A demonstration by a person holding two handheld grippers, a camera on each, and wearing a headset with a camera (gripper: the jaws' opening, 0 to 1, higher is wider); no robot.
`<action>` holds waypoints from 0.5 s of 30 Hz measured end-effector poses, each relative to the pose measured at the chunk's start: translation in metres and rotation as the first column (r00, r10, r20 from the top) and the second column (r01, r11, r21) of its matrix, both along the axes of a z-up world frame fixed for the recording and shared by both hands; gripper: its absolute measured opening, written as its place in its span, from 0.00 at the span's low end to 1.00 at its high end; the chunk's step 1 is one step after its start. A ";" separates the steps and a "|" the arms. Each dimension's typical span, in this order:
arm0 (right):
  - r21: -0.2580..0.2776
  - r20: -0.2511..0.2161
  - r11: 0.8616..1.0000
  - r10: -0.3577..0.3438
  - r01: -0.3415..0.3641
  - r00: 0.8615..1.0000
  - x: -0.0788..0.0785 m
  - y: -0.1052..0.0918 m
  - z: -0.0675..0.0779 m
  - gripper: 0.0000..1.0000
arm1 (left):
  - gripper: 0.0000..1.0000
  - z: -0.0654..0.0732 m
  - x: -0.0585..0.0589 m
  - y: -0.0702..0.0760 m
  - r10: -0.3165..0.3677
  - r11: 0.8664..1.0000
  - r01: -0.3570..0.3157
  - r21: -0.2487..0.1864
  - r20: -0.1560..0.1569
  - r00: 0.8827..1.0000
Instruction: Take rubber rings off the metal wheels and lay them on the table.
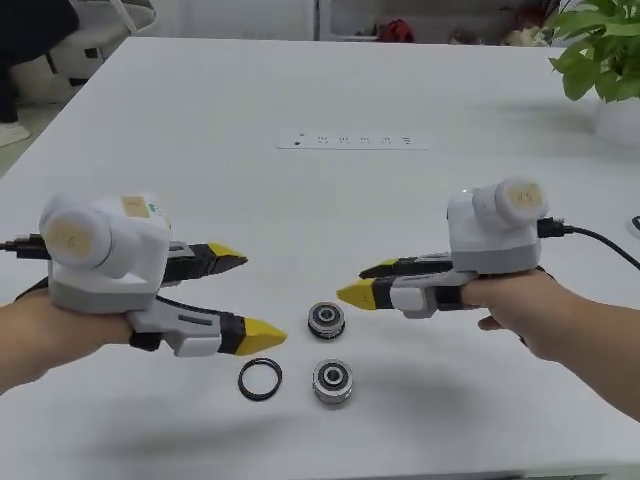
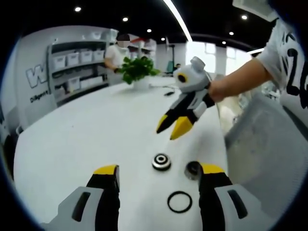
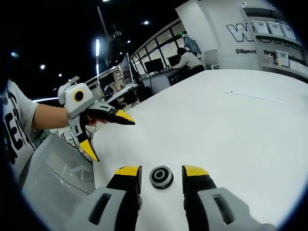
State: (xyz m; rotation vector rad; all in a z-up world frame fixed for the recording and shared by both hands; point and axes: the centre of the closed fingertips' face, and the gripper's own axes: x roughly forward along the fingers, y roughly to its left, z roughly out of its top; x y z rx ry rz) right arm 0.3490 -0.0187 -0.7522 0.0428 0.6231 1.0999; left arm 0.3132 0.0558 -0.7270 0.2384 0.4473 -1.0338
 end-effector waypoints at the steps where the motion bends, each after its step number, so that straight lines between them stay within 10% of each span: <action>1: -0.006 0.013 1.000 0.002 -0.002 1.000 0.000 -0.001 -0.001 0.30 | 0.67 0.000 0.002 -0.001 0.005 1.000 -0.005 -0.005 -0.001 1.000; 15: -0.023 0.053 0.999 0.044 -0.043 0.998 -0.003 0.000 -0.020 0.27 | 0.63 -0.014 0.010 -0.016 -0.004 1.000 0.004 -0.005 -0.034 0.999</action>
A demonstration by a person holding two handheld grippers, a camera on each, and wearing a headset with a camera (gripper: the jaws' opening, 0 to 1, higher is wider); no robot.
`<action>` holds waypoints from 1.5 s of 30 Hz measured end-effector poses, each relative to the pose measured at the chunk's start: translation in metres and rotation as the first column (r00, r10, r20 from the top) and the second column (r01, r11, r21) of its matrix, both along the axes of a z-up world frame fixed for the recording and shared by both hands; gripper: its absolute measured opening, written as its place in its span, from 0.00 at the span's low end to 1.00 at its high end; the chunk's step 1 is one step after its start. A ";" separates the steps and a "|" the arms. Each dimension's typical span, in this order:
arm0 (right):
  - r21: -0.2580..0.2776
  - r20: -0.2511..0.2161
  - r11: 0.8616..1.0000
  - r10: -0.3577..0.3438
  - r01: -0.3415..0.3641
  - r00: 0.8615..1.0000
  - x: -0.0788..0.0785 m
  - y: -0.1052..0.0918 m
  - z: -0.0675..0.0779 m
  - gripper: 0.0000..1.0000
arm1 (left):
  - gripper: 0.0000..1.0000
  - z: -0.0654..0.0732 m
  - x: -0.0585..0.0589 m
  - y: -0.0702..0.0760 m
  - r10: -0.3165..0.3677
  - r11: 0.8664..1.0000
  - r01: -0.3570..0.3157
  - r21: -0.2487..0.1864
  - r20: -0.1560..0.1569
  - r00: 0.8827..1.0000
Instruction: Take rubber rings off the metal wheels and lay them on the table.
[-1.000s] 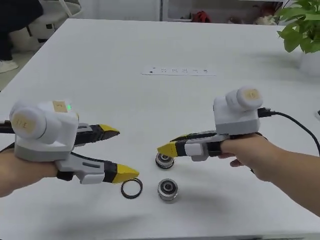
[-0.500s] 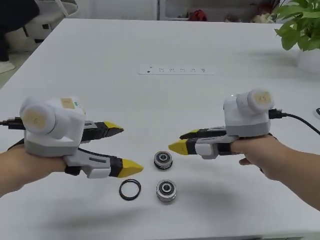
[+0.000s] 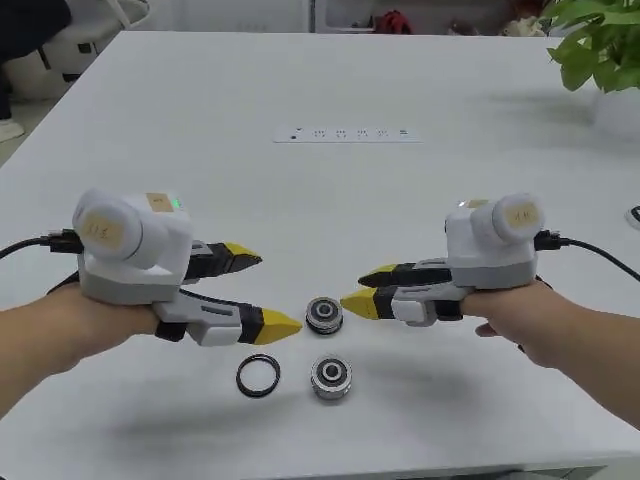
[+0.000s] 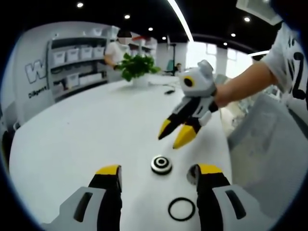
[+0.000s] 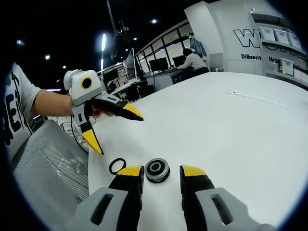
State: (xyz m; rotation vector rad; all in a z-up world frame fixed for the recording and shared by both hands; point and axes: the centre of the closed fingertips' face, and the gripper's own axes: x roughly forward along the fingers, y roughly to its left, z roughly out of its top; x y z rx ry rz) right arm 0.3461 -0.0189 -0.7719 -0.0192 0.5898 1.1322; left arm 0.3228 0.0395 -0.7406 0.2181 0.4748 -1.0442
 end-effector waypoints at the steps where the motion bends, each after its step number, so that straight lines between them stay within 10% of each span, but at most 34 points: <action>1: -0.002 -0.002 1.000 0.000 0.000 1.000 0.000 0.000 -0.001 0.27 | 0.63 -0.001 0.001 -0.001 0.000 1.000 0.000 0.002 -0.002 1.000; 45: -0.066 0.026 0.995 0.072 -0.070 0.997 -0.012 0.010 -0.037 0.13 | 0.30 -0.045 0.011 -0.041 -0.047 0.998 0.050 0.036 -0.080 0.996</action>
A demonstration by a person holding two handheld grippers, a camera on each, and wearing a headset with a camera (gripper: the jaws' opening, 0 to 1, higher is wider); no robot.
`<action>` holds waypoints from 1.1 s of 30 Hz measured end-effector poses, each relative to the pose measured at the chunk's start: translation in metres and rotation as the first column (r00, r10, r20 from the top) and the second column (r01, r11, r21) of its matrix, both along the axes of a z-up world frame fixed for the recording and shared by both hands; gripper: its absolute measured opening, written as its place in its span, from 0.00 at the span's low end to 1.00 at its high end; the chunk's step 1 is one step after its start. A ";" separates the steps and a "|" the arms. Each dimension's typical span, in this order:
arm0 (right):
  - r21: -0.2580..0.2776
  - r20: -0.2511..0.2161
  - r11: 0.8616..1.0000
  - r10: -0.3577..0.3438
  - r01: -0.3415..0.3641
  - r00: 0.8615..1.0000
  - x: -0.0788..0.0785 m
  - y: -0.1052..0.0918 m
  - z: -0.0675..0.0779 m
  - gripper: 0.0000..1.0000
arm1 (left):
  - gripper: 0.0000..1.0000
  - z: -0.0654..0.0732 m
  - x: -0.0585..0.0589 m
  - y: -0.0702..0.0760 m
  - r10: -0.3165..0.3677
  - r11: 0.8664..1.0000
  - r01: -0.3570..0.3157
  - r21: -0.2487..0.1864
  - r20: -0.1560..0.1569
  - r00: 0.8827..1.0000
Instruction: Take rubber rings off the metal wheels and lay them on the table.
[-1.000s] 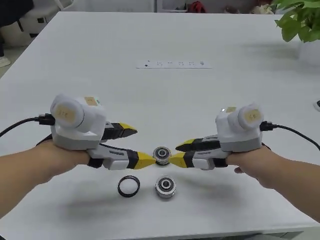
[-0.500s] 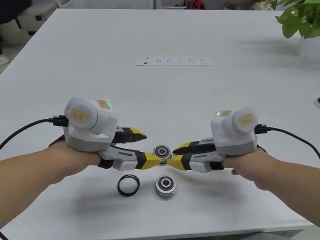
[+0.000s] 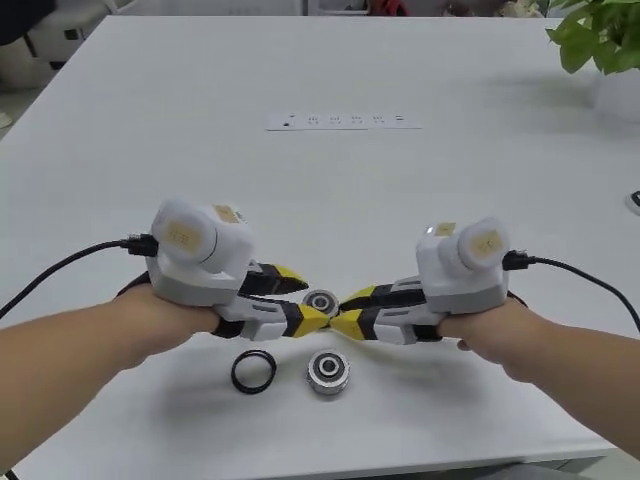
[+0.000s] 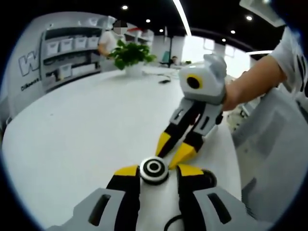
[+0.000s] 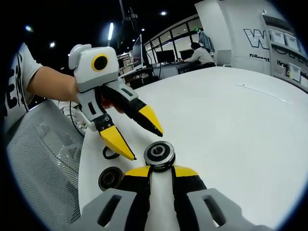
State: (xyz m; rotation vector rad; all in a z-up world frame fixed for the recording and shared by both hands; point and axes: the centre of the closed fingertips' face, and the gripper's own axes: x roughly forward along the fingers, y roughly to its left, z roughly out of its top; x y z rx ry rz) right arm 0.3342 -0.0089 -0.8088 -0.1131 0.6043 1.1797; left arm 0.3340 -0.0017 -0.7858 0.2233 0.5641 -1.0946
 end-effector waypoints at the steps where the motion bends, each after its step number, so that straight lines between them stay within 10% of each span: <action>1: 0.001 0.000 1.000 0.000 0.000 1.000 0.000 0.000 0.000 0.13 | 0.29 -0.001 0.000 -0.001 -0.003 1.000 0.003 0.005 0.000 1.000; 33: 0.006 0.013 1.000 -0.023 0.023 1.000 0.001 -0.002 -0.002 0.06 | 0.13 -0.009 0.009 -0.003 0.041 0.997 -0.044 0.058 0.060 0.997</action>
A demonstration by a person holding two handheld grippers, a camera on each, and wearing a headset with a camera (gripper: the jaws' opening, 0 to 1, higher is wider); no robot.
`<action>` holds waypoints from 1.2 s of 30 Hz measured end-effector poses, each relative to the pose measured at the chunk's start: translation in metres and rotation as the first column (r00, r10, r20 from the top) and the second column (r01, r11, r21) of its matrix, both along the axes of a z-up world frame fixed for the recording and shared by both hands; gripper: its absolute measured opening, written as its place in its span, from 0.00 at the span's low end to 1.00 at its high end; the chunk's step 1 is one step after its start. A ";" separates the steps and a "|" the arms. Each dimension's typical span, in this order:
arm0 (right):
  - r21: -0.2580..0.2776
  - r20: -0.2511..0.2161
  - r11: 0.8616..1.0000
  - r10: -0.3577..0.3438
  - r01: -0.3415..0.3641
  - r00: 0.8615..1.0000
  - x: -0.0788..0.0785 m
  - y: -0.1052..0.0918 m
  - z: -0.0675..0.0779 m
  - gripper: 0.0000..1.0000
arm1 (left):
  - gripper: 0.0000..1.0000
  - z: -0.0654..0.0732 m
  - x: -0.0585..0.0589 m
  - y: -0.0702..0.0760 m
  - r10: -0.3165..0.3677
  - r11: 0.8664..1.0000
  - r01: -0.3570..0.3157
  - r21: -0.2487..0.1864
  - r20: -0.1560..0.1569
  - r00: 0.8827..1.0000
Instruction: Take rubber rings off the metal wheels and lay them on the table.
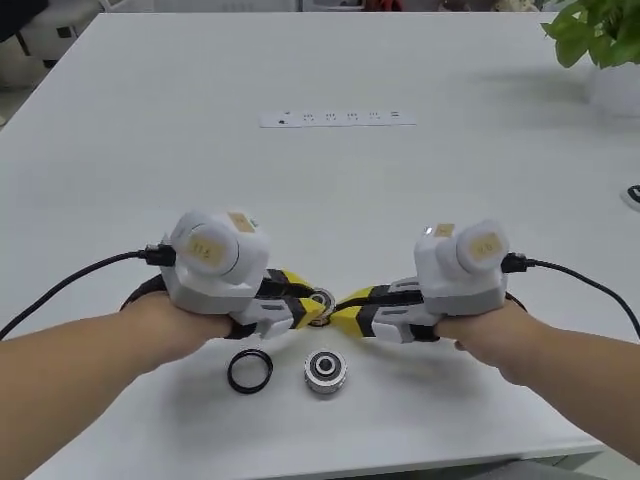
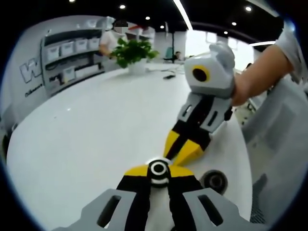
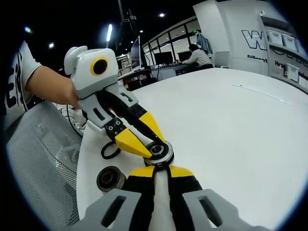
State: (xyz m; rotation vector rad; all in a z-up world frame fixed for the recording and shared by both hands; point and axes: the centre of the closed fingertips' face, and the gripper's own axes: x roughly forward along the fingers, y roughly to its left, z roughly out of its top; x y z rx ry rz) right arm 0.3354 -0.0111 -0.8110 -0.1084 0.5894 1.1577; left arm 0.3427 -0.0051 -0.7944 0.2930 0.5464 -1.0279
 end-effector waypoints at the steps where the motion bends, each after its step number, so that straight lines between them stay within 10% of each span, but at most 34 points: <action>1: -0.001 0.000 1.000 -0.004 0.004 1.000 0.000 0.000 0.000 0.06 | 0.13 0.000 -0.001 0.000 0.006 1.000 -0.006 -0.003 0.002 1.000; 20: 0.094 -0.179 0.980 -0.156 0.175 0.971 0.008 -0.008 0.006 0.00 | 0.13 -0.001 0.000 0.000 0.012 0.998 -0.015 0.058 0.050 0.999; 36: 0.129 -0.198 0.968 -0.187 0.215 0.962 0.011 -0.004 0.016 0.00 | 0.12 0.000 0.001 0.000 0.031 0.998 -0.034 0.050 0.066 0.997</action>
